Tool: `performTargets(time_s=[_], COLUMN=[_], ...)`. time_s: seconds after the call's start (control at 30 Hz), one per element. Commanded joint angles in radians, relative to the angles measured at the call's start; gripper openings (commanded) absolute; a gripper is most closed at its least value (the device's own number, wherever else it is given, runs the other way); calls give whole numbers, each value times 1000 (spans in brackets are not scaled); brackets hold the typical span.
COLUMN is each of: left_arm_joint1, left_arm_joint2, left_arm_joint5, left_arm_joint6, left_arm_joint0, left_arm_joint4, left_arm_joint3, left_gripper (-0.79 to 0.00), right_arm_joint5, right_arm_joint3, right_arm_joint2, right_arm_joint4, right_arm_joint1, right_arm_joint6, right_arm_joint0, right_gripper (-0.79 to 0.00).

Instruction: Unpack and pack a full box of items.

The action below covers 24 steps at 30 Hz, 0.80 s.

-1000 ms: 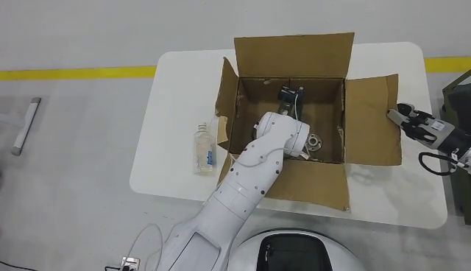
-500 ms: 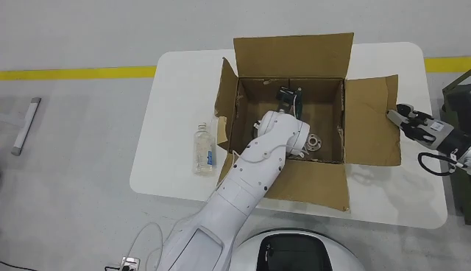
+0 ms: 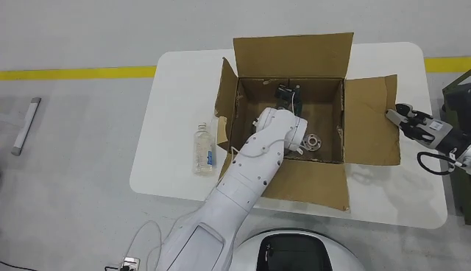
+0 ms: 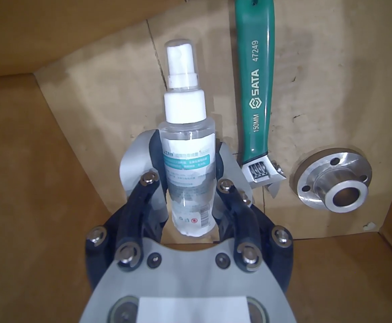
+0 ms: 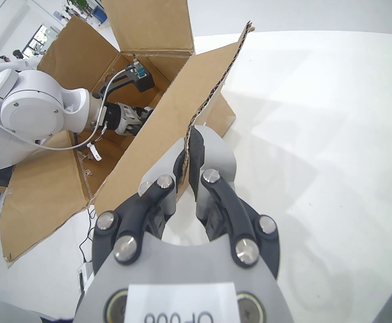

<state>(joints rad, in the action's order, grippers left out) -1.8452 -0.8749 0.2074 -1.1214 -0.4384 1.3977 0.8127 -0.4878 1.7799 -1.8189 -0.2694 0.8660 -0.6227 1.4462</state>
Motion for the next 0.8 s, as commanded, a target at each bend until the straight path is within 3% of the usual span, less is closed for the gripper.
performTargets(time_s=[0.0, 0.1, 0.23, 0.57, 0.77], left_arm_joint1=[-1, -1, 5, 50, 62], left_arm_joint2=[-2, -9, -31, -157, -195], left_arm_joint5=[-5, -12, -27, -60, -97], left_arm_joint6=[5, -3, -48, -216, -241], left_arm_joint0=[1, -1, -10, -155, -218], left_arm_joint4=[4, 4, 13, 120, 156], left_arm_joint3=[8, 44, 179, 749, 875], left_gripper=[-785, -785, -785, -785, -785], right_arm_joint5=[0, 1, 0, 1, 2], right_arm_joint3=[0, -2, -9, -14, -9], right_arm_joint2=[1, 2, 1, 8, 16], right_arm_joint4=[0, -4, -2, -6, -11], right_arm_joint1=[0, -1, -2, -2, -2], right_arm_joint6=[-2, -5, -5, -5, -1], right_arm_joint0=[-3, -8, -15, -14, -9], right_gripper=[-785, -785, -785, -785, -785])
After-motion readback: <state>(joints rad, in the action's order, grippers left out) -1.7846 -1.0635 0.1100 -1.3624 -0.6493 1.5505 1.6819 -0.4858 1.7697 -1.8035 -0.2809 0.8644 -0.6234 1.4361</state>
